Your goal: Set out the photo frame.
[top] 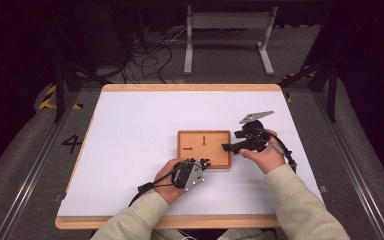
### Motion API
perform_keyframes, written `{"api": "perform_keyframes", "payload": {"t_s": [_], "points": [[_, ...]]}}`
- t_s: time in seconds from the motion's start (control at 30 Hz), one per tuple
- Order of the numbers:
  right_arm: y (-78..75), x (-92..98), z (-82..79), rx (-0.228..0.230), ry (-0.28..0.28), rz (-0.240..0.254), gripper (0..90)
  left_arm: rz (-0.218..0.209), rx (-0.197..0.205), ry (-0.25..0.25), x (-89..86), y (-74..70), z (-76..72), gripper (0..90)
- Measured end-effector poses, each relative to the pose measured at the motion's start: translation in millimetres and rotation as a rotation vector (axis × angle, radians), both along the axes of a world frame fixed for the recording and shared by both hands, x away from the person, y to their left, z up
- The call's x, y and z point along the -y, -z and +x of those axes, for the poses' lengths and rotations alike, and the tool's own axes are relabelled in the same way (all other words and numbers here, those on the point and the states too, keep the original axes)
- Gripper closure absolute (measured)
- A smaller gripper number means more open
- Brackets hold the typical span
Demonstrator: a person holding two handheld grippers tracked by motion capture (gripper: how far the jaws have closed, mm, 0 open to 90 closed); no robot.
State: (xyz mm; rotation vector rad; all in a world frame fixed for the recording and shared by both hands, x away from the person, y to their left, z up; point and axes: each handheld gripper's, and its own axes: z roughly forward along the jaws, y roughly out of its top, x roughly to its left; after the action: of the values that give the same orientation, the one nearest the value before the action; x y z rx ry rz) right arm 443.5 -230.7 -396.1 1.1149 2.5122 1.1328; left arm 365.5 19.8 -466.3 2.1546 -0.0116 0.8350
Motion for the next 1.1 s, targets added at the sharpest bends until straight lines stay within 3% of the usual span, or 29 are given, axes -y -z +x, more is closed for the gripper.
{"api": "perform_keyframes", "payload": {"t_s": [0.33, 0.83, 0.97, 1.1], "points": [[16.9, -14.7, 19.3, -0.075, -0.018, 0.018, 17.8, 0.001, 0.003, 0.0, -0.2, 0.0, 0.1, 83.6], [28.3, -24.3, 27.4, -0.134, -0.059, 0.046, 20.5, -0.005, -0.001, -0.002, -0.8, -0.1, 0.8, 83.6], [26.3, -20.4, 27.2, -0.142, -0.074, 0.042, 24.4, -0.008, -0.032, -0.005, -0.7, -1.8, 1.4, 83.1], [23.8, -19.3, 25.1, -0.125, -0.092, 0.025, 25.9, -0.033, -0.095, -0.002, -3.0, -5.6, 3.3, 81.0]]}}
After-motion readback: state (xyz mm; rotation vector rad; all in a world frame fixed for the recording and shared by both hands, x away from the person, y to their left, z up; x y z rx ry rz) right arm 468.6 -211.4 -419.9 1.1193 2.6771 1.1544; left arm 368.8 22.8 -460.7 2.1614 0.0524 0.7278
